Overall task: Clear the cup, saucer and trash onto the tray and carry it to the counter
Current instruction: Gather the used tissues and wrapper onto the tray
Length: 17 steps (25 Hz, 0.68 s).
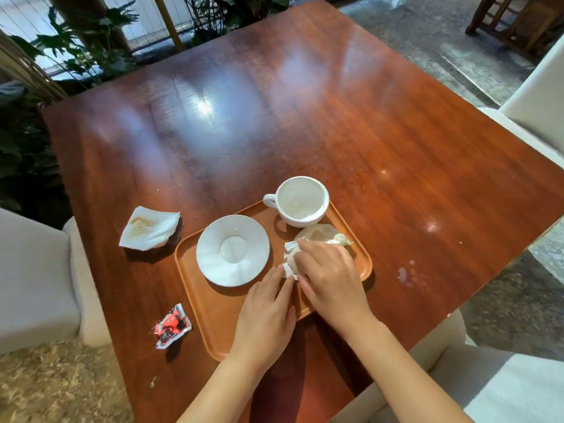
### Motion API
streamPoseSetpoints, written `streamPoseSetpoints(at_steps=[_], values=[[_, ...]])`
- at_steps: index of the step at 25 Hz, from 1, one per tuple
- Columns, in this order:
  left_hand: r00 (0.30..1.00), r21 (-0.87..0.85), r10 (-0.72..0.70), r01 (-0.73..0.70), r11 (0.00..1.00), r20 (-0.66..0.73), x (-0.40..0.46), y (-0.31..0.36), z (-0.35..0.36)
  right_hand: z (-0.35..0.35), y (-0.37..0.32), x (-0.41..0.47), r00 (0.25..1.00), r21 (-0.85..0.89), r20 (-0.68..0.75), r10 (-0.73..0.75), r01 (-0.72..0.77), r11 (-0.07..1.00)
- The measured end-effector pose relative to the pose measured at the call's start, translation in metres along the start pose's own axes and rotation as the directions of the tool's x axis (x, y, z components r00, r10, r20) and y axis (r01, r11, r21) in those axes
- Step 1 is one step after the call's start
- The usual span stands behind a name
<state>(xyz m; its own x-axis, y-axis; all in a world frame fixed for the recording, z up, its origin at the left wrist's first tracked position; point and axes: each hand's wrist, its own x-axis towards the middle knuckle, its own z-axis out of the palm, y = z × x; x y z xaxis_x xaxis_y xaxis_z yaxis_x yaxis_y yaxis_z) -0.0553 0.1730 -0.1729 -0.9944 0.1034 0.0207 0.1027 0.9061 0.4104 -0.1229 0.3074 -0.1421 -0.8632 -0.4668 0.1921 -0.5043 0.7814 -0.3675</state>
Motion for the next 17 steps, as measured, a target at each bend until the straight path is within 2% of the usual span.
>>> streamPoseSetpoints(at_steps=[2, 5, 8, 10, 12, 14, 17], values=[[1.0, 0.042, -0.019, 0.018, 0.999, 0.009, -0.009, -0.007, -0.004, 0.013, -0.006, -0.002, 0.998, -0.069, 0.06, 0.01, -0.006, 0.998], [0.998, 0.09, -0.014, 0.008, 0.996, 0.062, -0.024, -0.017, -0.013, 0.017, -0.016, -0.003, 0.997, -0.142, 0.074, 0.029, -0.018, 0.99], [0.996, 0.069, 0.009, -0.016, 0.997, 0.093, -0.03, -0.025, -0.026, 0.013, -0.034, 0.0, 0.999, -0.169, 0.028, 0.03, -0.025, 0.985], [0.997, 0.0, 0.022, -0.022, 1.0, 0.077, -0.03, -0.031, -0.04, 0.014, -0.051, 0.008, 1.0, -0.119, -0.023, 0.02, -0.022, 0.993], [1.0, -0.058, 0.018, -0.019, 0.998, -0.006, -0.033, -0.048, -0.061, 0.018, -0.072, 0.016, 0.997, -0.039, -0.075, -0.005, 0.002, 0.999], [0.99, -0.026, 0.013, -0.017, 1.0, -0.144, -0.034, -0.079, -0.086, 0.026, -0.095, 0.023, 0.995, 0.004, -0.088, -0.048, 0.049, 0.999], [0.965, 0.056, 0.014, 0.001, 0.998, -0.262, -0.021, -0.142, -0.113, 0.048, -0.131, 0.028, 0.987, 0.058, -0.008, -0.16, 0.16, 0.985]])
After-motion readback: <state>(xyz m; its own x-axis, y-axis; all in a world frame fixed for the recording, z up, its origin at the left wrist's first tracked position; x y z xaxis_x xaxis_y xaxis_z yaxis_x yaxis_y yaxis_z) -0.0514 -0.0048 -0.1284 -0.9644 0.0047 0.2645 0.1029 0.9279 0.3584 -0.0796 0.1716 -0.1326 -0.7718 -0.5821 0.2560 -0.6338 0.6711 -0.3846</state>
